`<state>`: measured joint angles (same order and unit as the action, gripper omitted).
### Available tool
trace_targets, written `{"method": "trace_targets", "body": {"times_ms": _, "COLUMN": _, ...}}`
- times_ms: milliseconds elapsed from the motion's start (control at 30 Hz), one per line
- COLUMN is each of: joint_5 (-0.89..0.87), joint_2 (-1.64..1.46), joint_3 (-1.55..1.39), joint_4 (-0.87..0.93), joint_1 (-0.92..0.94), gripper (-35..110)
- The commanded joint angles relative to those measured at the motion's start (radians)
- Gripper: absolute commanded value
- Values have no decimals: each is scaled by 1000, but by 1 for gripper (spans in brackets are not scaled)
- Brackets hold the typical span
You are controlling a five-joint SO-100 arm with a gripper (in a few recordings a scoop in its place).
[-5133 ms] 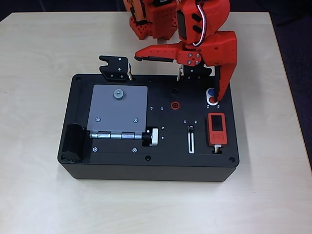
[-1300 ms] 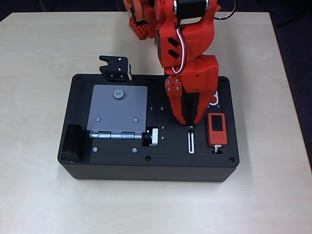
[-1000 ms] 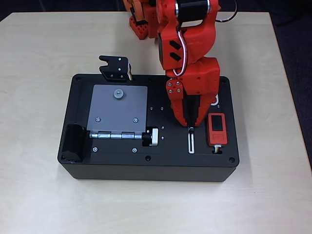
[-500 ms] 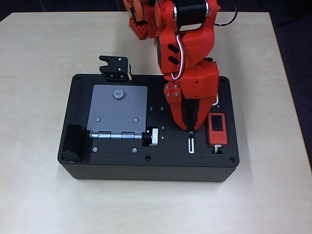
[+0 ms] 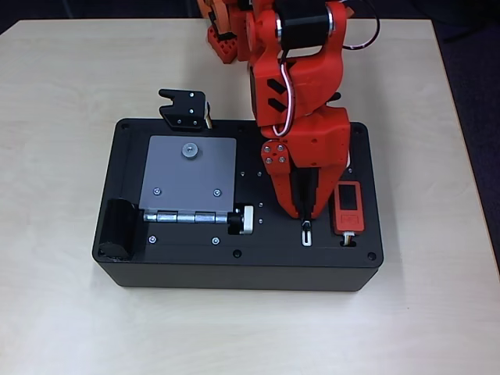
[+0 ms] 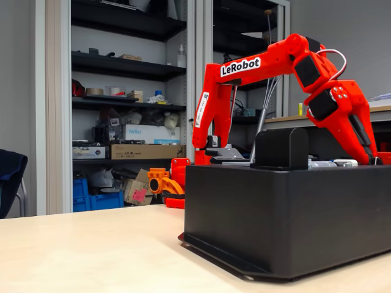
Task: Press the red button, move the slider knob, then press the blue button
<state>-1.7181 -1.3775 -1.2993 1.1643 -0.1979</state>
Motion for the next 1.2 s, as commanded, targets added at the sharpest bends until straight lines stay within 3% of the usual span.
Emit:
{"method": "trace_targets", "body": {"times_ms": 0, "joint_5": -23, "joint_2": -2, "joint_3": 38, "joint_4": 0, "joint_1": 20, "gripper": 0}}
{"method": "trace_targets", "body": {"times_ms": 1167, "joint_5": -15, "joint_2": 89, "joint_3": 149, "joint_4": -9, "joint_1": 46, "gripper": 0}}
